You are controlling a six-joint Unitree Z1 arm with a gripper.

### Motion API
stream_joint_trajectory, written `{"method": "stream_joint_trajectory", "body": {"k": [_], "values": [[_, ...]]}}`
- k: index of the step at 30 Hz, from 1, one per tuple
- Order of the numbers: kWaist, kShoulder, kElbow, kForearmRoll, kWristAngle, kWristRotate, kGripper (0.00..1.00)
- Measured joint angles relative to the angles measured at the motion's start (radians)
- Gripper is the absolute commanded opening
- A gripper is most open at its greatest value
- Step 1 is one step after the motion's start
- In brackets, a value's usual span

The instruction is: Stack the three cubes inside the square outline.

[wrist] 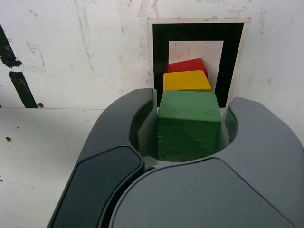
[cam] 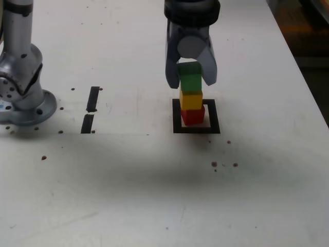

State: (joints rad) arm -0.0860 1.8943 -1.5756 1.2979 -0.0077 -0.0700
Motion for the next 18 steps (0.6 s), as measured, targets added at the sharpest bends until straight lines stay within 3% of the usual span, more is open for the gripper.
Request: {"method": "stream_joint_trajectory", "body": {"k": [6, 13, 18], "values": [[0.000, 0.007, 0.000, 0.001, 0.002, -0.003, 0.38], [0.000, 0.007, 0.000, 0.002, 0.003, -0.007, 0.68], [0.000, 0.007, 0.000, -0.003, 0.003, -0.007, 0.81]]}}
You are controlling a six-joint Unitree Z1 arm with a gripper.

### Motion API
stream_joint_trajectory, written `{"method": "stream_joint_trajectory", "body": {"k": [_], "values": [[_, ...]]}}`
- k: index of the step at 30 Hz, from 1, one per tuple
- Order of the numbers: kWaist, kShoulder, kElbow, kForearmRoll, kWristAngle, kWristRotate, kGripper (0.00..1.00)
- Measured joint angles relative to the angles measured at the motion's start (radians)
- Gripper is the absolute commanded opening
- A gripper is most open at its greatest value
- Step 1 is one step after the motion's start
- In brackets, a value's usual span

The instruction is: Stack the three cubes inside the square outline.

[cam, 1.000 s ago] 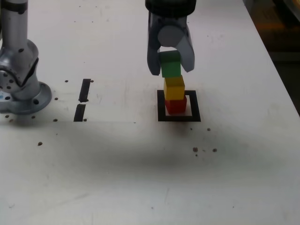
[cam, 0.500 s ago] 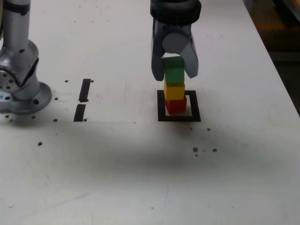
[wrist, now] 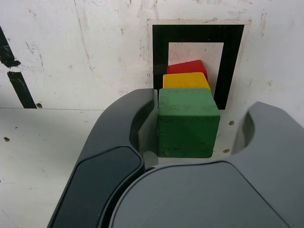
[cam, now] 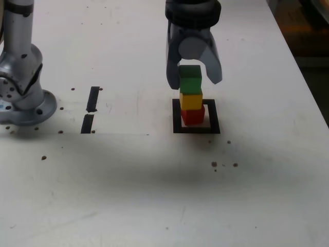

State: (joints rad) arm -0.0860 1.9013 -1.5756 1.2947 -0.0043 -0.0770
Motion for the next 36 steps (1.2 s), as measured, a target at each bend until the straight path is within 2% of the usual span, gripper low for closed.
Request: {"method": "stream_joint_trajectory", "body": {"k": [5, 9, 13, 17, 19, 30, 36], "values": [[0.000, 0.000, 0.002, -0.006, 0.000, 0.000, 0.89], [0.000, -0.002, 0.002, -0.007, 0.011, 0.000, 0.91], [0.000, -0.038, 0.016, 0.013, 0.053, -0.004, 0.93], [0.002, -0.120, 0.063, 0.054, 0.105, -0.025, 0.94], [0.013, -0.168, 0.108, 0.068, 0.118, -0.037, 0.94], [0.068, -0.319, 0.369, 0.063, 0.118, -0.056, 0.94], [0.072, -0.359, 0.523, -0.012, 0.115, -0.068, 0.94]]}}
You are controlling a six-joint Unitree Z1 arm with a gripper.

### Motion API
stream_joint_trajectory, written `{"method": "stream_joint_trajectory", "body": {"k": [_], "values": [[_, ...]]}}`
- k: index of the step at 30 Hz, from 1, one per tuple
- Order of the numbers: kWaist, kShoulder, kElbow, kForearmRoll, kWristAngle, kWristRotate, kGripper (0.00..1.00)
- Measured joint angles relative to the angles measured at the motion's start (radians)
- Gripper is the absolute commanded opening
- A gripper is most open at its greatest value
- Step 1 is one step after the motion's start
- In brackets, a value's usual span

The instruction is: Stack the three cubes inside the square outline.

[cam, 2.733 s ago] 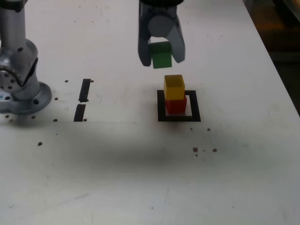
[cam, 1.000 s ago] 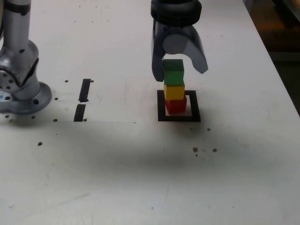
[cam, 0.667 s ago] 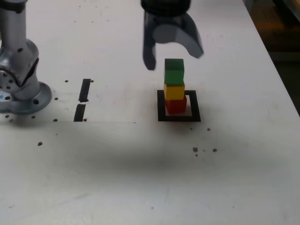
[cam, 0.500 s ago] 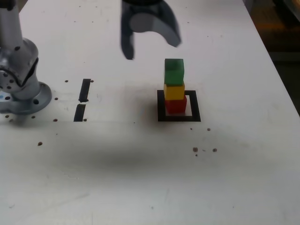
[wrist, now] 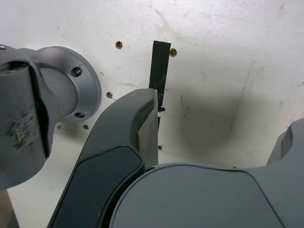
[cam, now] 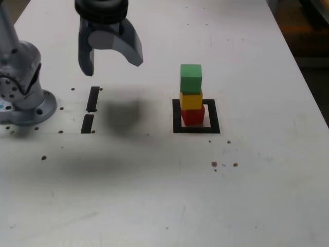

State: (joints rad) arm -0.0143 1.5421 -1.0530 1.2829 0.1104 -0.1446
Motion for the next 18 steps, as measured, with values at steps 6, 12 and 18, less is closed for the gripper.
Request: {"method": "stream_joint_trajectory", "body": {"k": [6, 12, 18], "values": [[0.000, -0.005, 0.085, -0.112, 0.001, 0.005, 0.94], [0.000, 0.018, 0.148, -0.188, 0.004, 0.016, 0.94], [-0.007, 0.075, 0.144, -0.202, 0.016, 0.021, 0.94]]}}
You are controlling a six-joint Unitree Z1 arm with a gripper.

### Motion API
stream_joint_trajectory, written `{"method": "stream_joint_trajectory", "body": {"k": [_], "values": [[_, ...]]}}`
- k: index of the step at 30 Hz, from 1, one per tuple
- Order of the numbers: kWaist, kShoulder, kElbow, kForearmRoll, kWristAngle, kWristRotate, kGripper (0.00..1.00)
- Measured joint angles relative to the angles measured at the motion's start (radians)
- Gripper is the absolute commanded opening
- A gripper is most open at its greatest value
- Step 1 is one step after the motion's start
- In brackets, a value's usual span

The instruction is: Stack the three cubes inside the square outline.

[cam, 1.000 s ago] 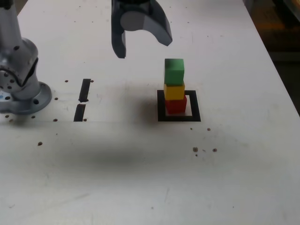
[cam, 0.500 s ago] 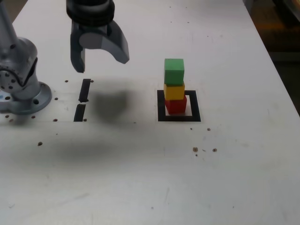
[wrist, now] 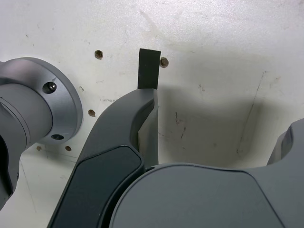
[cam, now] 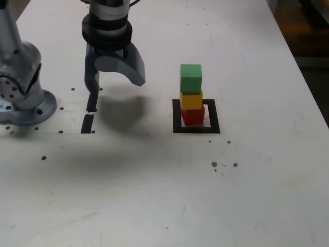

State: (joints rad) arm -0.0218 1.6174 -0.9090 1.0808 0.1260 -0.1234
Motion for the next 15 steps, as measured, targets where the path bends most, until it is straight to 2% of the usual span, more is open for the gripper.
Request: {"method": "stream_joint_trajectory", "body": {"k": [15], "values": [[0.006, 0.041, -0.015, -0.032, 0.009, 0.026, 0.94]]}}
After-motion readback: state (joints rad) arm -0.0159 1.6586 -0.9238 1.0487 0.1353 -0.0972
